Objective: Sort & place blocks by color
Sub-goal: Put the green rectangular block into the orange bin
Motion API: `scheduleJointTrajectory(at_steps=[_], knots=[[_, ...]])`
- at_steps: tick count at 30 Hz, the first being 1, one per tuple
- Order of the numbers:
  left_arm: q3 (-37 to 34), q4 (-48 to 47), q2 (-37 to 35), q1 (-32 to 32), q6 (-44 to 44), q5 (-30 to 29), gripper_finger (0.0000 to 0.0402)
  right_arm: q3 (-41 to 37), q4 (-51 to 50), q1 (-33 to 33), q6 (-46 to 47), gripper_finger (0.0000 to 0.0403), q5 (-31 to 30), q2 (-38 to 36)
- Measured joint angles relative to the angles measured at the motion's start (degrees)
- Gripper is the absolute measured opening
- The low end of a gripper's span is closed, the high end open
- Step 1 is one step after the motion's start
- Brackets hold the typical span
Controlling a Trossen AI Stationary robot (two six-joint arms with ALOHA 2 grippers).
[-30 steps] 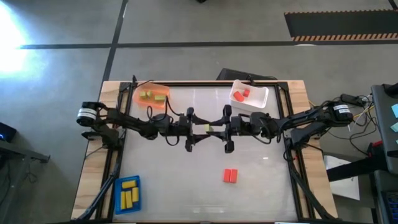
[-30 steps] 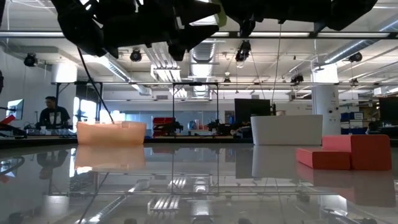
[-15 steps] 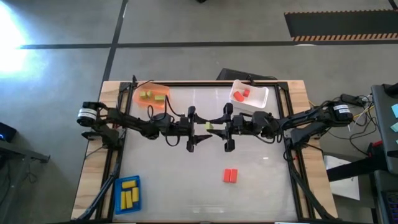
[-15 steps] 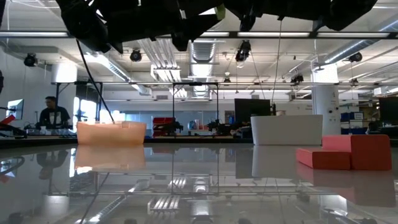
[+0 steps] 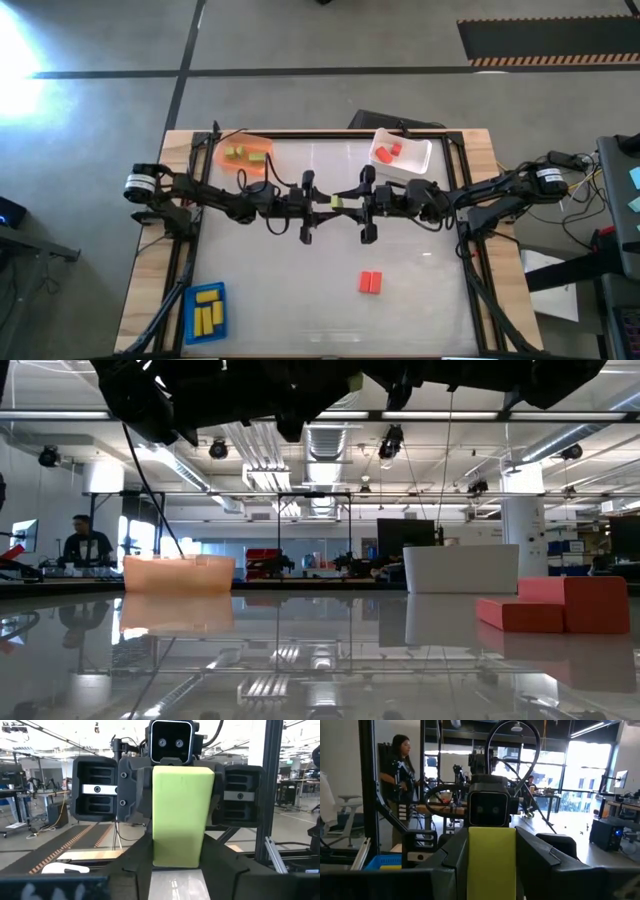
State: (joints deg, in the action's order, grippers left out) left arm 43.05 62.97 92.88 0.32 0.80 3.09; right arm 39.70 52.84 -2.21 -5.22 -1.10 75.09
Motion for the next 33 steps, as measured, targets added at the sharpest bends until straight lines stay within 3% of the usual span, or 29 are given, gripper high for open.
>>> scheduleJointTrajectory(at_steps=[2, 6, 10, 14, 20, 23, 29, 33], knots=[[0.0, 0.0, 0.0, 0.0, -0.4, 0.2, 0.0114, 0.0, -0.2, 0.0, 0.2, 0.0123, -0.4, 0.0], [-0.2, -0.9, 0.0, 0.0, -0.5, -1.0, 0.0114, 0.0, -1.6, 0.0, 1.8, 0.0196, -0.6, 0.0], [-0.3, -7.9, -0.8, 0.1, -1.5, -6.6, 0.0114, 0.0, -3.4, 0.1, 2.3, 0.0262, -3.3, -0.7], [-0.2, -18.3, -4.1, 0.7, -2.0, -14.4, 0.0114, 0.0, -6.5, 0.1, 1.7, 0.0295, -8.1, -3.0], [0.1, -41.5, -11.3, 3.1, -6.3, -30.6, 0.0114, 0.0, -13.9, 0.1, 1.5, 0.0295, -14.0, -7.4], [1.1, -56.3, -14.9, 6.3, -10.3, -37.9, 0.0114, 0.0, -17.1, 0.1, 2.1, 0.0287, -14.2, -8.9], [7.5, -88.3, -19.4, 17.0, -18.8, -39.1, 0.0114, 0.0, -20.3, 0.1, 2.7, 0.0273, -14.3, -10.2], [12.3, -102.3, -19.1, 26.3, -19.5, -34.4, 0.0114, 0.0, -21.1, 0.1, 2.7, 0.0269, -14.6, -10.0]])
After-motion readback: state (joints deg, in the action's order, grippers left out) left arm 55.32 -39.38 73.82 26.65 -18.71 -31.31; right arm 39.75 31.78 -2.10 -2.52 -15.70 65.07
